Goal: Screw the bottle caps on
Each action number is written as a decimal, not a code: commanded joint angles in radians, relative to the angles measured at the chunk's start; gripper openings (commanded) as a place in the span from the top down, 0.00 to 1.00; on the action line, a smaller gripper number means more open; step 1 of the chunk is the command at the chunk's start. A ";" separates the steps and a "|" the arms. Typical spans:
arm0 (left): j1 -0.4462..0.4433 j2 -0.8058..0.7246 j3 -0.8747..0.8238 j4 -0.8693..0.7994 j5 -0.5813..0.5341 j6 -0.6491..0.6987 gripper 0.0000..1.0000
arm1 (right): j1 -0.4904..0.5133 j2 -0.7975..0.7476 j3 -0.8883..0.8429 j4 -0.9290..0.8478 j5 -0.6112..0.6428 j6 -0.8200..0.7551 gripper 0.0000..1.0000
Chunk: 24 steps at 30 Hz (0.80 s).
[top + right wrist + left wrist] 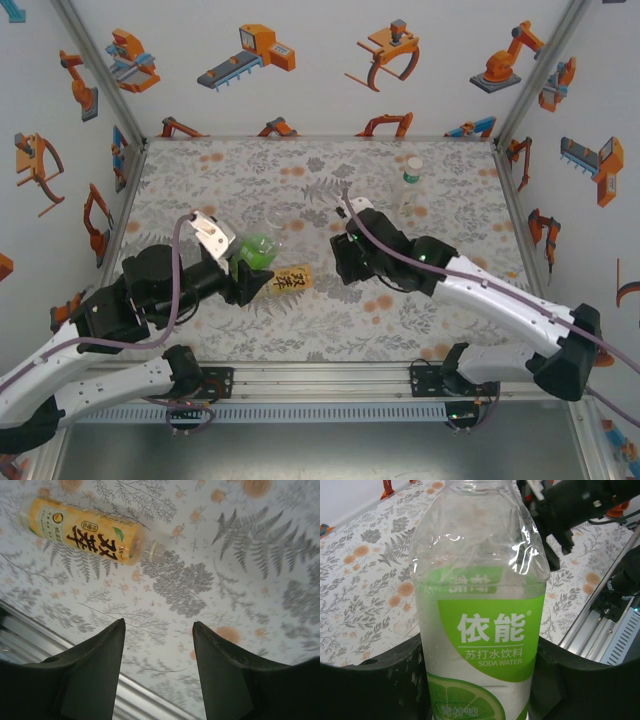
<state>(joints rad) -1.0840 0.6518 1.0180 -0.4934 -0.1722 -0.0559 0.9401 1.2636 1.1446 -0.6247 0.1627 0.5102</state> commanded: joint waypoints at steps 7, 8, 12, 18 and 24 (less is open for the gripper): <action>0.018 -0.029 -0.003 -0.007 0.005 -0.009 0.89 | -0.037 0.066 0.025 -0.021 -0.079 0.520 0.42; 0.020 -0.033 -0.002 -0.009 0.007 -0.010 0.89 | -0.050 0.057 0.018 -0.023 -0.088 0.533 0.42; 0.021 -0.045 -0.014 -0.006 0.011 -0.015 0.89 | -0.132 -0.005 -0.049 -0.024 -0.159 0.556 0.41; 0.026 -0.055 -0.039 0.010 0.013 -0.012 0.89 | -0.276 -0.117 -0.181 -0.050 -0.211 0.558 0.42; 0.034 -0.057 -0.039 0.003 0.021 -0.003 0.88 | -0.291 -0.131 -0.186 -0.128 -0.100 0.690 0.40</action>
<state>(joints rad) -1.0573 0.6048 0.9783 -0.4950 -0.1635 -0.0586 0.6510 1.1362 0.9535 -0.6930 0.0078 1.0943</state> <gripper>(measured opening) 0.549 0.592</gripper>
